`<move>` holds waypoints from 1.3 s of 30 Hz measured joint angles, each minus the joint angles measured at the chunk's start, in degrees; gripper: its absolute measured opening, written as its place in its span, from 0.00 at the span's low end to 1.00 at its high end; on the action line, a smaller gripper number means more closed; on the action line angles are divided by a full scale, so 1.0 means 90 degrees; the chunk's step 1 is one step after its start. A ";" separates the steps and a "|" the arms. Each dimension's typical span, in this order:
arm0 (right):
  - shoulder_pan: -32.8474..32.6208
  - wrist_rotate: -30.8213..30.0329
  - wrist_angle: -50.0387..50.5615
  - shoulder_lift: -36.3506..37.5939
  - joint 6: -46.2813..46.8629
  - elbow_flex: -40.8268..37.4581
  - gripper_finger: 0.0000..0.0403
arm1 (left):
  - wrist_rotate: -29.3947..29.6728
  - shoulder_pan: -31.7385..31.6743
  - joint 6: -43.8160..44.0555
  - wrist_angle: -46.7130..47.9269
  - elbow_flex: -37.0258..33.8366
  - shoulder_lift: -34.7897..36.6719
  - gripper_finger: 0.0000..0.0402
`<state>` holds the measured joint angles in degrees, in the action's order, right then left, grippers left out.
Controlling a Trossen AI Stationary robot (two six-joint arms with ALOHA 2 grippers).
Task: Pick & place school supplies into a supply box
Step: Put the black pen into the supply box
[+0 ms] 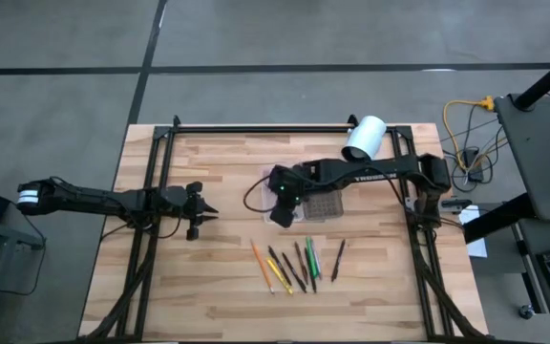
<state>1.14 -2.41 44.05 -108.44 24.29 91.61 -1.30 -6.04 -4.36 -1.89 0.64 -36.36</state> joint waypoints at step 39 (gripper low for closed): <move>-0.2165 -0.0615 0.0955 -0.0017 0.7164 0.0000 0.14 | 0.0000 0.0000 0.0000 0.0000 0.0000 0.0000 0.17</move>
<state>-18.34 -7.94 52.64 -108.60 88.77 91.61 -1.30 -6.04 -4.36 -1.89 0.64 -36.36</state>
